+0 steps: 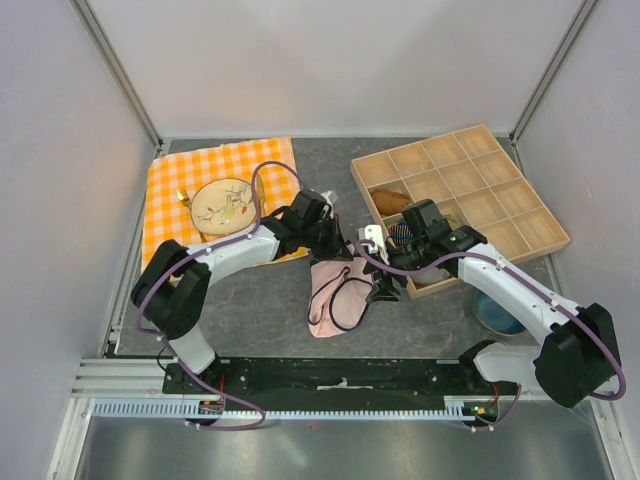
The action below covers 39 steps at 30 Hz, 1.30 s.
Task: Roll the underwear
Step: Fold the underwear at the center of the board.
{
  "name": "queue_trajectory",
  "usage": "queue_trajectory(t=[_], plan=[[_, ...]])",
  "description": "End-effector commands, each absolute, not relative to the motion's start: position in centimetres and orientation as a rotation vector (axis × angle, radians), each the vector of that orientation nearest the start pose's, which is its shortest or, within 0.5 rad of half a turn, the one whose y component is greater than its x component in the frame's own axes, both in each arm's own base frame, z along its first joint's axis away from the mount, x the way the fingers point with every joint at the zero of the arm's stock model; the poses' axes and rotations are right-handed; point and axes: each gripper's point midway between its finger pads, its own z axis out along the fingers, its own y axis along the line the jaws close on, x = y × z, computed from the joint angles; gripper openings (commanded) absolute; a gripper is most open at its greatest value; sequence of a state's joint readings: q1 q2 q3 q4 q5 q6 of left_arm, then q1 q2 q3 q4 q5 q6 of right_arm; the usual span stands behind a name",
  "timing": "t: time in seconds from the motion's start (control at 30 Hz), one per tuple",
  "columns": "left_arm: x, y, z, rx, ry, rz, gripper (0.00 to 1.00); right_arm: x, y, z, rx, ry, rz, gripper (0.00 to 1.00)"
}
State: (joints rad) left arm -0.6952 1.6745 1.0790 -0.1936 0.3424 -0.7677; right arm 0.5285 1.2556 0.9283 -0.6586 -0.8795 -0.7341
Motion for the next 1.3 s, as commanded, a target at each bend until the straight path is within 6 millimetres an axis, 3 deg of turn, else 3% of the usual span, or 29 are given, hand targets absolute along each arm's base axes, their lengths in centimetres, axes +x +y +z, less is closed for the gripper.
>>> queue_trajectory(t=[0.0,0.3,0.43,0.6,0.73,0.83,1.0,1.03,1.07,1.1,1.13,1.17,1.2,1.23,1.27], plan=[[28.1,-36.5,11.6,0.084,2.544,-1.123,0.02,18.5,24.6,17.3,-1.635,1.569,0.978,0.77],[28.2,-38.1,7.6,0.077,2.631,-1.111,0.04,18.5,24.6,17.2,-1.639,1.57,0.972,0.77],[28.0,-39.2,6.7,0.096,2.649,-1.145,0.22,18.6,24.5,17.1,-1.638,1.573,0.966,0.77],[27.8,-39.5,8.6,0.136,2.602,-1.193,0.39,18.5,24.4,17.0,-1.643,1.575,0.973,0.77],[27.8,-38.7,12.1,0.182,2.517,-1.182,0.48,18.0,24.5,17.0,-1.659,1.558,1.007,0.78],[27.6,-38.0,13.5,0.205,2.478,-1.162,0.49,17.6,24.4,17.2,-1.675,1.53,1.029,0.78],[26.9,-34.8,16.3,0.238,2.393,-1.053,0.49,17.9,24.3,17.4,-1.659,1.53,1.034,0.78],[26.6,-34.1,16.6,0.26,2.371,-1.023,0.48,18.3,24.2,17.2,-1.643,1.548,1.029,0.78],[25.8,-32.8,15.1,0.258,2.393,-0.978,0.48,19.0,24.0,16.8,-1.57,1.653,1.022,0.78],[25.2,-31.8,16.4,0.259,2.347,-0.98,0.45,20.7,24.6,17.1,-1.517,1.642,0.974,0.77],[24.7,-31.1,16.2,0.26,2.335,-0.972,0.42,21.3,24.5,16.1,-1.476,1.7,0.961,0.76],[23.2,-29.6,13.6,0.256,2.385,-0.938,0.39,22.3,24.2,15.5,-1.389,1.795,0.921,0.75],[22.5,-28.7,14.5,0.252,2.341,-0.955,0.33,23.6,24.6,15.7,-1.339,1.789,0.889,0.72],[22.0,-28.2,13.9,0.242,2.332,-0.952,0.29,24.4,24.7,15.2,-1.303,1.828,0.879,0.69],[20.7,-26.8,11.6,0.231,2.374,-0.928,0.24,25.0,24.9,15.3,-1.27,1.85,0.869,0.65]])
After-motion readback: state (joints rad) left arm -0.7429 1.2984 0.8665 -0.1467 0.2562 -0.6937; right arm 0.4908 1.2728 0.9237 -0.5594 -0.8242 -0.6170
